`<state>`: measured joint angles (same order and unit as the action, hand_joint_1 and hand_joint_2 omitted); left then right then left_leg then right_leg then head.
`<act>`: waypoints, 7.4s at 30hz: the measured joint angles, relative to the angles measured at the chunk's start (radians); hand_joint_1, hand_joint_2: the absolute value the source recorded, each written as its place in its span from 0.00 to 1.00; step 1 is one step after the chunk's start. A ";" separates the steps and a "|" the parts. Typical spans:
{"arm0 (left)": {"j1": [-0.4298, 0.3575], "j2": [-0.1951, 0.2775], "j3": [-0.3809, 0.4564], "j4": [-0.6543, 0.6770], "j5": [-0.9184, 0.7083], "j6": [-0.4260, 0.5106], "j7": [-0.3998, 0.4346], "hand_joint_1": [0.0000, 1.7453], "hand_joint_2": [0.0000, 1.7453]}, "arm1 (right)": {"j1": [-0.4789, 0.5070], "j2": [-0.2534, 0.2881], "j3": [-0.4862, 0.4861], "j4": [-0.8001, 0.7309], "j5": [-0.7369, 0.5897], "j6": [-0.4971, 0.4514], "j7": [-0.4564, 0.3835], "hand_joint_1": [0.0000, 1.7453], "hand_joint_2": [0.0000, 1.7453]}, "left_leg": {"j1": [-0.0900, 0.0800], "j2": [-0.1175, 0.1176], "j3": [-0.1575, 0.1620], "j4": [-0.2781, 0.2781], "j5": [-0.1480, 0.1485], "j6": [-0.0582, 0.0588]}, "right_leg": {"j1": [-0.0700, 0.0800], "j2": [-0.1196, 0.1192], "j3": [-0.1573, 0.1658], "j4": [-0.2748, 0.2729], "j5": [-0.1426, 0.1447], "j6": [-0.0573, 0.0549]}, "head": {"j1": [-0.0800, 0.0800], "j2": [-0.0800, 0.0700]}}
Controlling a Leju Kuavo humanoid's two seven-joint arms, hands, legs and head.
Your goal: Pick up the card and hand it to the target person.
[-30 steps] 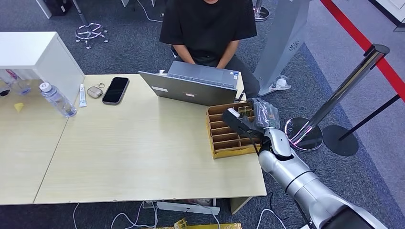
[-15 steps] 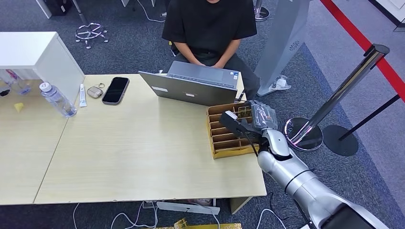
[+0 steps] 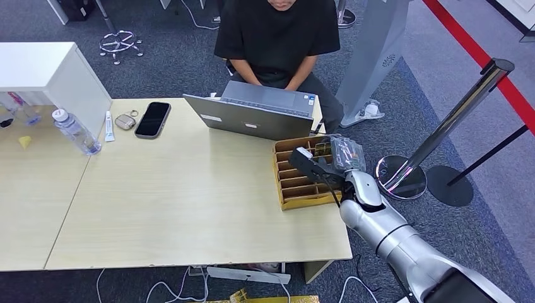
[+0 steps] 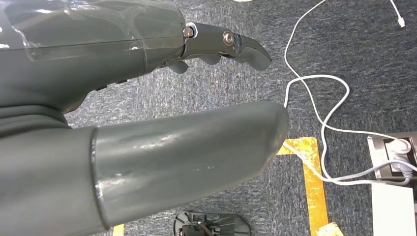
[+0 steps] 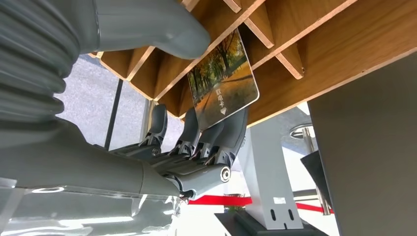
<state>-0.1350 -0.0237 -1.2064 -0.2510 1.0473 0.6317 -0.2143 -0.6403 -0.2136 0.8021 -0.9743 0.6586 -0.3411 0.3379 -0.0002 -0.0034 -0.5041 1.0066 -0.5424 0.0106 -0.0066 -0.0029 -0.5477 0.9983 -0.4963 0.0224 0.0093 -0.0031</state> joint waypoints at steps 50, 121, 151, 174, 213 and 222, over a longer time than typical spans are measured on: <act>0.002 0.000 0.000 0.000 0.017 0.003 -0.011 0.00 0.00 | 0.023 -0.052 -0.029 -0.146 -0.009 -0.105 0.035 0.83 1.00 | 0.000 0.000 0.000 0.000 0.000 0.000 | 0.000 0.000 0.000 0.000 0.000 0.000 | 0.000 0.000; -0.023 -0.008 -0.024 0.000 -0.033 -0.013 0.026 0.00 0.00 | -0.138 0.028 -0.132 0.160 0.018 -0.305 -0.069 0.87 1.00 | 0.000 -0.001 -0.001 0.000 0.000 0.000 | 0.000 -0.001 0.000 0.000 0.000 0.000 | 0.000 0.000; -0.025 -0.008 -0.046 0.000 -0.037 -0.013 0.029 0.00 0.00 | -0.145 0.044 -0.115 0.218 0.004 -0.305 -0.076 0.86 1.00 | 0.000 -0.001 -0.001 0.000 0.000 0.000 | 0.000 -0.001 0.000 0.000 0.000 0.000 | 0.000 0.000; -0.027 -0.008 -0.049 0.000 -0.041 -0.017 0.033 0.00 0.00 | -0.145 0.045 -0.110 0.222 0.003 -0.303 -0.075 0.00 1.00 | 0.000 -0.001 -0.001 0.000 0.000 0.000 | 0.000 -0.001 0.000 0.000 0.000 0.000 | 0.000 0.000; -0.003 -0.004 -0.047 0.000 0.023 -0.003 -0.016 0.00 0.00 | 0.315 0.388 -0.749 -0.386 -0.096 -0.347 -0.714 0.00 1.00 | 0.002 -0.001 0.000 0.000 0.000 0.000 | 0.002 -0.002 0.000 0.000 0.000 -0.001 | 0.000 0.000; -0.003 -0.002 -0.045 0.000 0.050 -0.002 -0.030 0.00 0.00 | 0.412 0.435 -0.743 -0.389 -0.169 -0.345 -0.720 0.00 1.00 | 0.002 -0.001 -0.001 -0.001 0.000 0.000 | 0.002 -0.002 0.000 0.000 -0.001 -0.001 | 0.000 0.000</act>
<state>-0.1378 -0.0254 -1.2513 -0.2510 1.0975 0.6302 -0.2444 -0.2282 0.2217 0.0587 -1.3637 0.4896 -0.6858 -0.3821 0.0014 -0.0048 -0.5049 1.0059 -0.5421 0.0105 -0.0048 -0.0048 -0.5477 0.9983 -0.4969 0.0216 0.0094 -0.0031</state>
